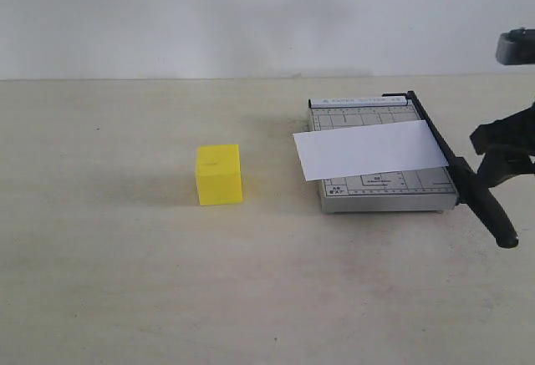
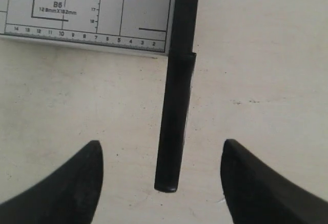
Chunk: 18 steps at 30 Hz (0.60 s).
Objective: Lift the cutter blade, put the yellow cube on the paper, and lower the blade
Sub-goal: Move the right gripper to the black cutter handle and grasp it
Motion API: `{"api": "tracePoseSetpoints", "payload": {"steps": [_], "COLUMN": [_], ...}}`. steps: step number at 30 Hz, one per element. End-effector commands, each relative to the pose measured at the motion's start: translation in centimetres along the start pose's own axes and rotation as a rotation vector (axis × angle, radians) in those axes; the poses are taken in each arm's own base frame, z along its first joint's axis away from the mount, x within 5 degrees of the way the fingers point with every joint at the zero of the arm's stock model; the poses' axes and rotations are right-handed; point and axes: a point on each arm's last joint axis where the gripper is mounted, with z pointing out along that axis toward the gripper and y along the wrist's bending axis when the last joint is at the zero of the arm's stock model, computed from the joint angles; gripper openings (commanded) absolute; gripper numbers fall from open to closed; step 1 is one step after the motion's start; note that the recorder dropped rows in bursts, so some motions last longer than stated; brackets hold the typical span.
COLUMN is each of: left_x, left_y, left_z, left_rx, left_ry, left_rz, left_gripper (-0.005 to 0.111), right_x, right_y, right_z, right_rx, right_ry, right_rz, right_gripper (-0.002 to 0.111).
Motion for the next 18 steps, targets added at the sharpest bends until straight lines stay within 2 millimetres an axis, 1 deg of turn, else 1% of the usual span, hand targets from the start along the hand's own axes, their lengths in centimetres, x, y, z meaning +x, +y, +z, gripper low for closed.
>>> {"api": "tracePoseSetpoints", "payload": {"steps": [1, 4, 9, 18], "left_x": [-0.1, -0.1, -0.1, -0.1], "left_y": [0.0, 0.0, 0.0, 0.0], "left_z": [0.0, 0.0, 0.0, 0.0], "left_rx": [-0.001, -0.001, -0.001, -0.001], "left_ry": [-0.006, -0.006, -0.006, -0.006], "left_rz": [-0.005, -0.005, -0.005, -0.005], "left_gripper": [0.004, 0.004, 0.004, 0.004], "right_x": [-0.4, -0.4, -0.4, -0.4], "right_y": [-0.2, -0.4, -0.7, -0.9], "right_z": [1.9, 3.4, 5.2, 7.0], "right_rx": [-0.012, -0.014, -0.017, -0.016], "right_ry": [0.059, 0.105, 0.144, 0.169], "right_rz": [-0.030, -0.038, -0.031, -0.027], "right_gripper": [0.062, 0.062, 0.062, 0.062]}}
